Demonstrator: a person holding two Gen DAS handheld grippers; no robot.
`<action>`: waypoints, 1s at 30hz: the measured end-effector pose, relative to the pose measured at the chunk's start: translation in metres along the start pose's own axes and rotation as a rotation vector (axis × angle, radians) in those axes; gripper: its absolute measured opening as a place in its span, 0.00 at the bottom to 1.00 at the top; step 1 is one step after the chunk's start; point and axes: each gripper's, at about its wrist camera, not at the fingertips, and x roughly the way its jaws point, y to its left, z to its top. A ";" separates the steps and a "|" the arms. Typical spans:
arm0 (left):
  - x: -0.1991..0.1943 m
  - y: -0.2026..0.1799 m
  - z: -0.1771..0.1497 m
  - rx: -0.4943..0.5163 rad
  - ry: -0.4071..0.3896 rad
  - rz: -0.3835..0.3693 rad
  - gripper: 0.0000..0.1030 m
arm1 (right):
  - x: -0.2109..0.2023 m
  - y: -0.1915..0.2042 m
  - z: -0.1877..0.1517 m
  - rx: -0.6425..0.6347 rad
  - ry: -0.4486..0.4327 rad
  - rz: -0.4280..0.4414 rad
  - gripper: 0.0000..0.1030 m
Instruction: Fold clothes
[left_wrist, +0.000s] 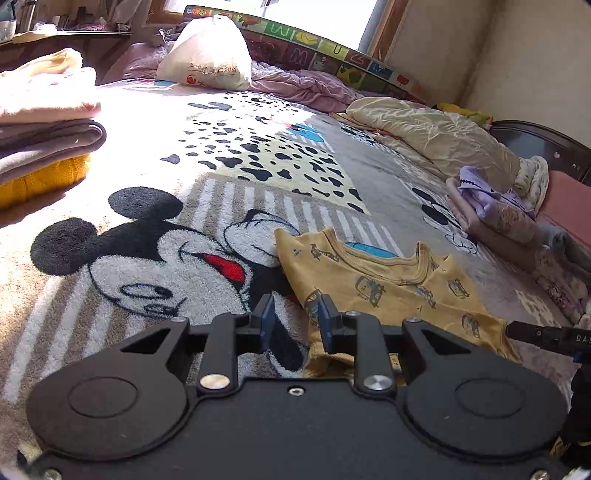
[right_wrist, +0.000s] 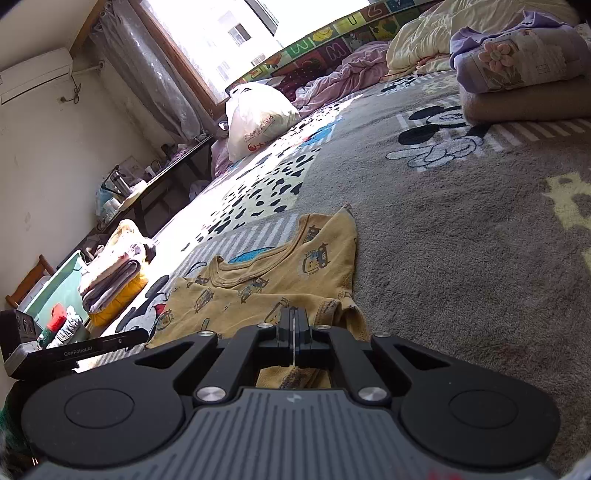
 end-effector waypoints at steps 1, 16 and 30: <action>0.004 0.001 0.002 -0.013 0.001 -0.002 0.23 | 0.001 0.003 -0.001 -0.013 0.007 0.000 0.08; -0.012 -0.005 0.006 0.097 -0.075 -0.015 0.29 | -0.004 0.022 -0.002 -0.251 -0.042 -0.171 0.15; -0.011 -0.043 -0.033 0.320 0.053 0.010 0.27 | 0.014 0.056 -0.027 -0.470 0.107 -0.164 0.16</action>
